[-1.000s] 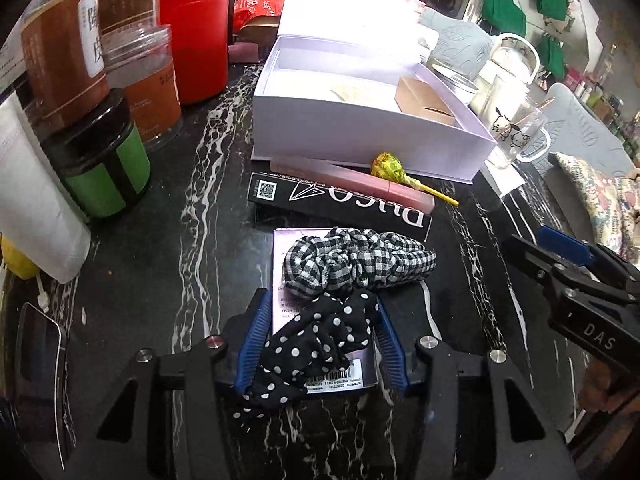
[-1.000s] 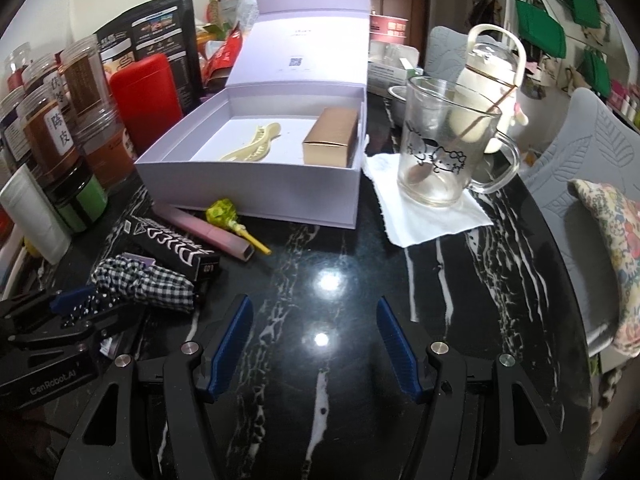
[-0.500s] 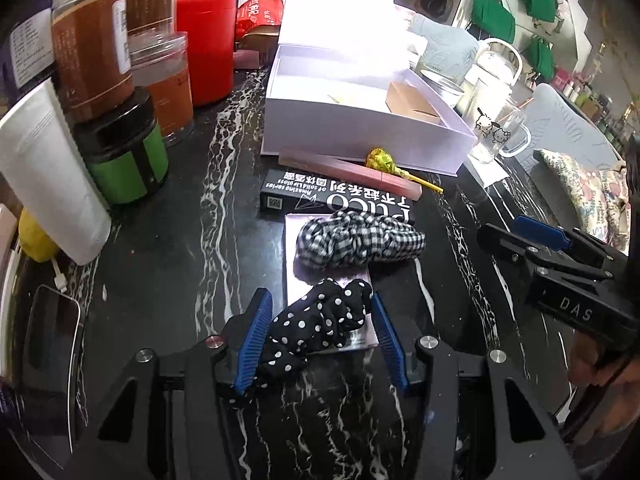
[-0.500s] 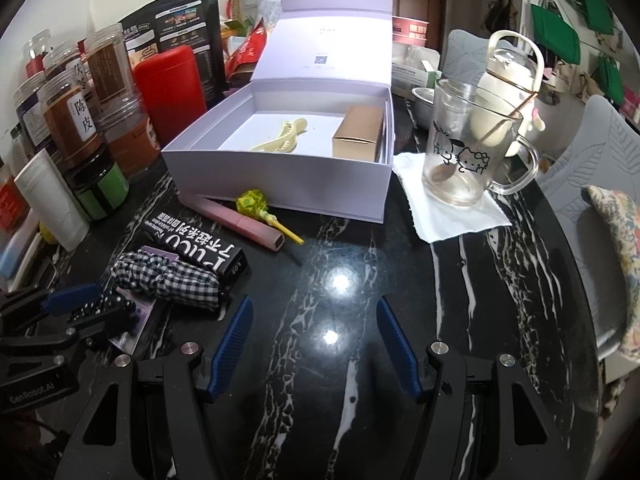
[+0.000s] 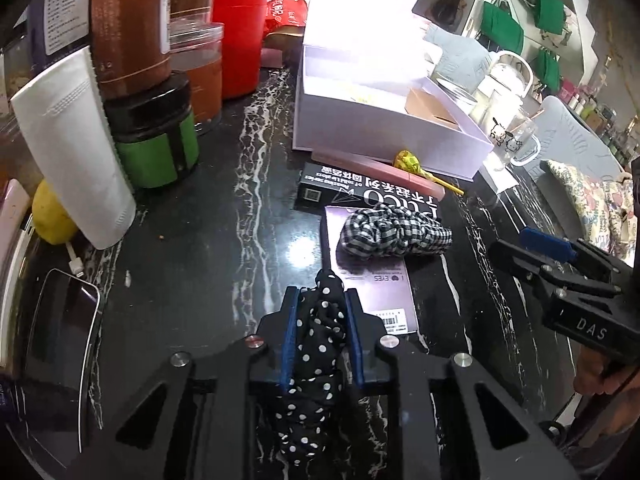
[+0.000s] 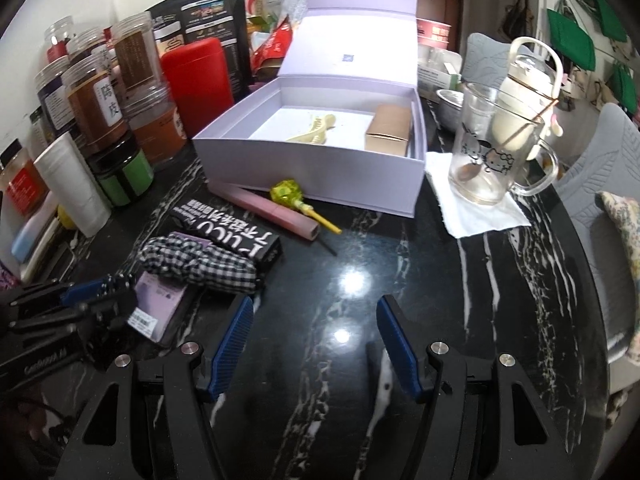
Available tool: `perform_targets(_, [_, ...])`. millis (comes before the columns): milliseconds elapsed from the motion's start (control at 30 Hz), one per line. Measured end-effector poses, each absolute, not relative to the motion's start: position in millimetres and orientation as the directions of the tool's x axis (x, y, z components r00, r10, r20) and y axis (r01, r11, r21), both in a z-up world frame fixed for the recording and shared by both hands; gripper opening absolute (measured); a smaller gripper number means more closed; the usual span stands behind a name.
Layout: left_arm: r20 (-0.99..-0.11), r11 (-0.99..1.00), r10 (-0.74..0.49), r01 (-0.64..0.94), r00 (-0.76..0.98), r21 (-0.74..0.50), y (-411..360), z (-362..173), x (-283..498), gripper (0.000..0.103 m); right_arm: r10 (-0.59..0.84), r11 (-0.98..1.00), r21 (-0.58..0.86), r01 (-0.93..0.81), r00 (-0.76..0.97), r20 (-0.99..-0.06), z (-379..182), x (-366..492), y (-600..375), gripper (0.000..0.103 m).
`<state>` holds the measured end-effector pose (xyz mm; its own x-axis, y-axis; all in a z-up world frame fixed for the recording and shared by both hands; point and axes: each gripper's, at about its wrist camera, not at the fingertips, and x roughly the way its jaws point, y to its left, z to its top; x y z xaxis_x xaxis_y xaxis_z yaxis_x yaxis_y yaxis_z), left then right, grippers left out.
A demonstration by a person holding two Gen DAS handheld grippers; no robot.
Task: Organize rigid objects
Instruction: 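Close the left tool on the black polka-dot scrunchie, then lift the polka-dot scrunchie with the left tool while the right tool moves toward the purple EYES box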
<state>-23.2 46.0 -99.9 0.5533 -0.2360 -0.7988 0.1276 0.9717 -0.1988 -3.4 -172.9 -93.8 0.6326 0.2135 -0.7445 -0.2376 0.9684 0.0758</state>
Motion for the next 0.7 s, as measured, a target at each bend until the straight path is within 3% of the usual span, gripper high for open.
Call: perform_targets(700, [-0.779, 0.971, -0.205, 0.021, 0.592, -0.239, 92.0, -96.2, -30.5, 0.020, 0.399, 0.890, 0.191, -0.415, 0.503, -0.767, -104.2, -8.6, -99.6, 0.065])
